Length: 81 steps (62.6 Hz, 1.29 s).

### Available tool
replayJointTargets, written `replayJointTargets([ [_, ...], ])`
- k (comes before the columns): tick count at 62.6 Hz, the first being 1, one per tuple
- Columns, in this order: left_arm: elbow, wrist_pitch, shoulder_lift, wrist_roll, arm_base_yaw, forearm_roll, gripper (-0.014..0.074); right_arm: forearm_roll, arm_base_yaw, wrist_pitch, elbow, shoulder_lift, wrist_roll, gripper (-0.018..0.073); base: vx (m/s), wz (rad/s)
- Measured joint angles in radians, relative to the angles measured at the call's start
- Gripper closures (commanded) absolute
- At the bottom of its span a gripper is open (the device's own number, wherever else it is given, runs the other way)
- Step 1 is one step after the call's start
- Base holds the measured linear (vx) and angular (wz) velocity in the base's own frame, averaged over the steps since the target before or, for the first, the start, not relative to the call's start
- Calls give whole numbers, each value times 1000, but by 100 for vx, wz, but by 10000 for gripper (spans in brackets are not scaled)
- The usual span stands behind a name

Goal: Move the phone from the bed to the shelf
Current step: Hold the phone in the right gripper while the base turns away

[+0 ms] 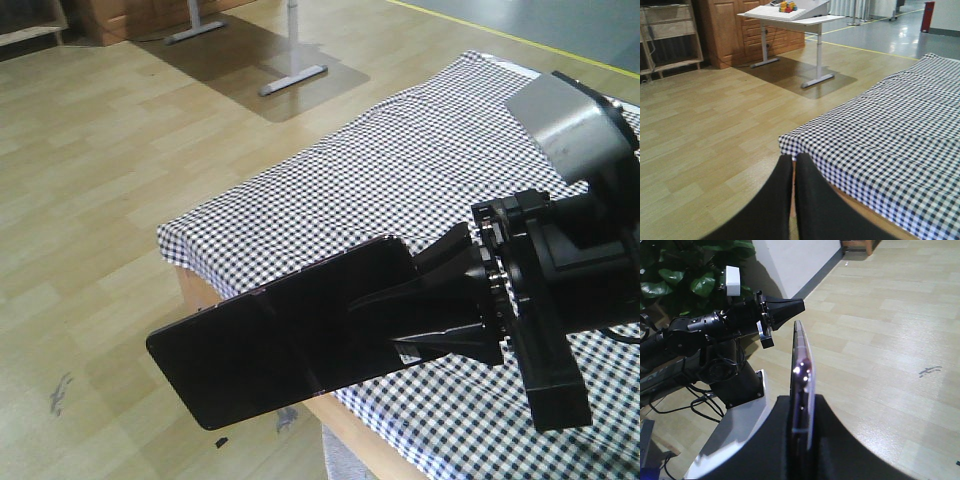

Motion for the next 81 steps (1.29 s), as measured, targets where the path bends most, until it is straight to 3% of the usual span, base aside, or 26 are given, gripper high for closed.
replayJointTargets([
  [39, 0, 0, 0, 0, 0, 0, 596, 0, 0, 0, 0, 0, 0, 561, -3, 27],
  [81, 0, 0, 0, 0, 0, 0, 596, 0, 0, 0, 0, 0, 0, 561, 3, 48],
])
